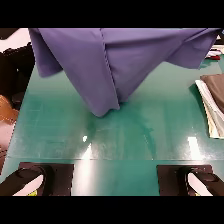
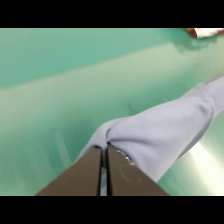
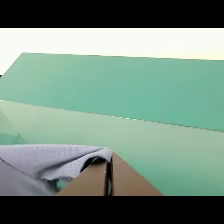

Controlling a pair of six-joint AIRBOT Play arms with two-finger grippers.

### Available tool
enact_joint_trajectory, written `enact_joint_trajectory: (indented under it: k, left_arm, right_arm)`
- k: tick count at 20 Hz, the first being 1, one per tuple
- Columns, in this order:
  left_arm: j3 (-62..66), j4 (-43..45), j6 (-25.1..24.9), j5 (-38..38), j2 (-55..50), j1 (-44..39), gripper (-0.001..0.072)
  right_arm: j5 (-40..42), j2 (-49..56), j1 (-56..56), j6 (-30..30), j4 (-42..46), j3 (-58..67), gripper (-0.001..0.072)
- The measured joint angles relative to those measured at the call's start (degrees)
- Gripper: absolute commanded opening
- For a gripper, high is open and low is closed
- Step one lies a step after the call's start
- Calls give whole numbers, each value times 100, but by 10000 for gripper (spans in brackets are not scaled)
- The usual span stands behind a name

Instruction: Fold the shirts.

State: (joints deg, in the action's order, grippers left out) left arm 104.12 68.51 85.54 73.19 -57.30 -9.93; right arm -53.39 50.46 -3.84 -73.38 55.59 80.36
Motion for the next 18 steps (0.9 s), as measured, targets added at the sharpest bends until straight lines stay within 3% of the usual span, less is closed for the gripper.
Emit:
enact_joint_trajectory:
  k: [6,7,8,13,18]
  left_arm:
    - [-1189,-190,-4,79,-184,2,28]
    - [-1499,-212,-9,-22,-225,0,28]
    - [-1790,-214,-11,-125,-273,0,29]
    - [-2769,-205,-55,-487,-551,2,28]
    - [-2997,-146,-238,-723,-656,2,29]
  right_arm:
    - [-271,863,4,-9,-7,-48,38]
    - [-197,1139,4,-17,-11,-59,318]
    - [-105,1403,7,-17,-9,-59,544]
    - [-605,2533,2,-2,-136,190,500]
    - [-1445,2577,-428,144,-170,-581,500]
